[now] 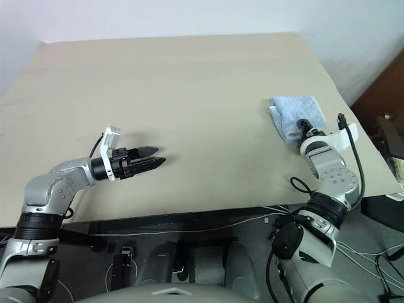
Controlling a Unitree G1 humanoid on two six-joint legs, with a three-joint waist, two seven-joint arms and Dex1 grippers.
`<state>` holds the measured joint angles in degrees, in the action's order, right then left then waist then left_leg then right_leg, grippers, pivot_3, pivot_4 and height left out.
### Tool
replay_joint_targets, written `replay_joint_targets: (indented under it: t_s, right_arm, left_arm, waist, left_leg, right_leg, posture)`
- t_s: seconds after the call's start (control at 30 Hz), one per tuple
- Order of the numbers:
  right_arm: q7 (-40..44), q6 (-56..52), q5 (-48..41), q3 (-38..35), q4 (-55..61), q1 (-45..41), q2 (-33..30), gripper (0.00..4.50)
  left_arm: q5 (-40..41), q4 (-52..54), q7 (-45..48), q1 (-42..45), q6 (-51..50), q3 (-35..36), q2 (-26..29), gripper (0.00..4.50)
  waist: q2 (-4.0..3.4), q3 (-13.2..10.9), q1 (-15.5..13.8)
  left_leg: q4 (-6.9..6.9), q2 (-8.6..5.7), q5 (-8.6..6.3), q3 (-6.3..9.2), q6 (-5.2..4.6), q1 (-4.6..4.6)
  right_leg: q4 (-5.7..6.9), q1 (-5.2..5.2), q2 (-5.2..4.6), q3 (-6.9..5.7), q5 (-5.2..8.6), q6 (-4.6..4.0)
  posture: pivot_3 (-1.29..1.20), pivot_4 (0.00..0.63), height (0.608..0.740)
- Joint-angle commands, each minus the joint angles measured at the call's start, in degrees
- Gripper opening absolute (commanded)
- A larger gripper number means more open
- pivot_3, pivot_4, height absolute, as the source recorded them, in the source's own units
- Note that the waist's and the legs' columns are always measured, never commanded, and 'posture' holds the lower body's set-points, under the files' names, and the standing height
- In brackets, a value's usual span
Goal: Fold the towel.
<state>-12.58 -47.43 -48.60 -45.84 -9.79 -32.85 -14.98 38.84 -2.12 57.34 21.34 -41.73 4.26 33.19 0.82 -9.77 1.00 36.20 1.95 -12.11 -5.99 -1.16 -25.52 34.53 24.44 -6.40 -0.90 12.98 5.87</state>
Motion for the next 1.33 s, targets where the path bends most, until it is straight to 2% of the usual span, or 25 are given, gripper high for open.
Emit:
replay_joint_targets:
  t_s: [0.03,0.17,0.27,0.37,0.5,0.6,0.77,0.9,1.0,1.23,1.33]
  right_arm:
    - [4.38,-5.81,-2.7,2.47,8.5,5.1,-5.73,4.2]
    - [16.84,-6.18,2.73,12.92,16.31,14.78,-17.14,4.2]
    - [31.83,-2.65,5.22,20.37,24.22,21.98,-27.17,4.2]
    - [40.86,0.51,4.1,23.16,29.75,23.33,-30.62,4.2]
    - [47.53,7.2,5.45,27.52,33.16,20.95,-28.75,4.2]
    - [48.51,12.21,6.27,29.35,33.36,18.58,-24.76,4.2]
    - [54.05,14.7,7.59,35.74,33.22,17.59,-22.76,4.2]
    - [56.57,16.45,9.51,40.85,30.86,15.79,-20.34,4.2]
    - [59.0,17.86,11.34,43.54,27.37,13.32,-18.99,4.25]
    - [63.9,23.1,15.18,47.22,18.35,7.13,-14.7,4.25]
    - [65.58,24.41,16.57,47.98,16.33,6.47,-13.89,4.25]
  left_arm:
    - [0.41,-0.48,-0.15,2.8,1.96,1.8,-1.12,4.05]
    - [1.51,-1.31,-1.04,5.17,1.64,3.13,-2.9,4.05]
    - [1.45,-1.07,-0.07,5.83,1.78,2.28,-3.74,4.05]
    - [0.79,-1.25,0.19,6.44,2.69,1.78,-4.76,4.05]
    - [-1.42,1.31,0.69,5.21,5.74,-0.06,-5.44,4.05]
    - [-4.47,3.3,1.53,2.78,8.25,-2.55,-4.41,4.05]
    - [-4.83,7.37,-1.27,-1.02,10.48,-1.29,-4.96,4.05]
    - [-3.25,11.38,-2.23,-5.17,10.75,1.44,-3.46,4.05]
    - [-2.34,13.85,-4.12,-6.98,10.09,3.65,-2.89,4.49]
    - [0.67,20.23,-11.04,-10.5,8.91,9.91,-2.76,4.49]
    - [-0.53,21.8,-12.07,-12.13,9.77,10.45,-1.39,4.49]
  waist:
    - [0.0,0.0,-0.2]
    - [0.0,0.0,-0.16]
    - [-0.01,0.01,0.25]
    - [0.01,0.01,0.4]
    - [0.03,0.0,-0.22]
    - [0.04,0.01,-0.22]
    - [0.06,0.0,-0.43]
    - [0.06,0.0,-0.14]
    - [0.05,0.0,-0.15]
    - [0.05,0.0,-0.17]
    - [0.05,0.0,-0.26]
  left_leg:
    - [-0.01,0.0,0.0,0.01,0.0,-0.01]
    - [0.04,-0.06,-0.02,0.0,-0.05,-0.04]
    - [0.04,-0.11,-0.05,-0.06,-0.09,0.04]
    - [0.06,-0.02,-0.05,-0.04,-0.08,0.11]
    - [0.23,0.22,-0.03,0.03,-0.04,0.1]
    - [0.3,0.26,-0.04,0.0,-0.03,0.08]
    - [0.33,0.44,-0.05,0.0,-0.02,0.0]
    - [0.33,0.49,-0.05,-0.01,-0.01,0.01]
    - [0.34,0.52,-0.05,-0.02,0.0,0.03]
    - [0.34,0.55,-0.06,-0.06,0.02,0.02]
    - [0.34,0.56,-0.06,-0.05,0.03,0.01]
  right_leg:
    - [-0.01,0.0,-0.01,0.0,0.01,0.01]
    - [-0.09,-0.03,-0.05,0.0,0.09,-0.1]
    - [-0.11,-0.06,-0.02,0.08,0.1,-0.05]
    - [-0.09,-0.09,0.17,0.09,0.09,0.06]
    - [-0.09,-0.12,0.45,0.09,0.11,0.01]
    - [-0.13,-0.15,0.44,0.1,0.12,-0.03]
    - [-0.19,-0.14,0.41,0.1,0.11,-0.06]
    - [-0.18,-0.12,0.4,0.11,0.1,-0.09]
    - [-0.15,-0.1,0.42,0.1,0.08,-0.13]
    - [-0.17,-0.07,0.42,0.11,0.05,-0.18]
    - [-0.17,-0.09,0.43,0.1,0.05,-0.18]
  posture:
    - [0.0,0.15,0.74]
    - [0.0,0.15,0.74]
    - [0.0,0.15,0.74]
    - [0.0,0.15,0.74]
    - [0.0,0.15,0.74]
    - [0.0,0.15,0.74]
    - [0.0,0.15,0.74]
    - [0.0,0.15,0.74]
    - [0.0,0.15,0.74]
    - [0.0,0.15,0.74]
    - [0.0,0.15,0.74]
